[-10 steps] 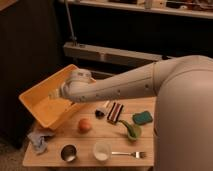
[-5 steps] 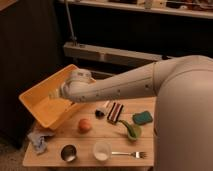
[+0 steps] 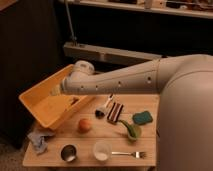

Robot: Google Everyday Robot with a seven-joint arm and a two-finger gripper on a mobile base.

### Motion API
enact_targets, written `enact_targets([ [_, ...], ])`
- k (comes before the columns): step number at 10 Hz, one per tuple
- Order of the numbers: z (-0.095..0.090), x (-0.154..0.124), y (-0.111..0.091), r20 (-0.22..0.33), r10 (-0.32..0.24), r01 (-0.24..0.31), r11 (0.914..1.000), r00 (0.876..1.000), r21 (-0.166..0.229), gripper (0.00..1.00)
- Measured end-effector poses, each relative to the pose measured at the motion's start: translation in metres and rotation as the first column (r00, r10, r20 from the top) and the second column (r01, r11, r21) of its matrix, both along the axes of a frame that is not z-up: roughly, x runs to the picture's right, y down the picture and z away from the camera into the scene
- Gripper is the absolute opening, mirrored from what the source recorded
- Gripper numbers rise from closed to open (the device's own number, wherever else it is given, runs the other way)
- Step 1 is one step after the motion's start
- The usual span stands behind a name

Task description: Place apple in table surface

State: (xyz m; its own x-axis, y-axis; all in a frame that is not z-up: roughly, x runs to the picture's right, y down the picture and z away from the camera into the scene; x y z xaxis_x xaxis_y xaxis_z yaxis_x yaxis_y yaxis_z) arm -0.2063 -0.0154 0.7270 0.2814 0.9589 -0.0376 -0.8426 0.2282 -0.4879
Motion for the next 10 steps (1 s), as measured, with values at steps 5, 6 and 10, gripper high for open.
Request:
enact_targets([
  [5,-0.046,0.027,-0.057,-0.179,-0.264,0.219,0.9463,0.948,-0.237,0.80],
  [6,-0.053,0.030,-0.061,-0.186,-0.299,0.244,0.9320,0.936,-0.268,0.80],
  [10,-0.068,0.033,-0.065,-0.186,-0.351,0.280,0.9037,0.917,-0.324,0.80],
])
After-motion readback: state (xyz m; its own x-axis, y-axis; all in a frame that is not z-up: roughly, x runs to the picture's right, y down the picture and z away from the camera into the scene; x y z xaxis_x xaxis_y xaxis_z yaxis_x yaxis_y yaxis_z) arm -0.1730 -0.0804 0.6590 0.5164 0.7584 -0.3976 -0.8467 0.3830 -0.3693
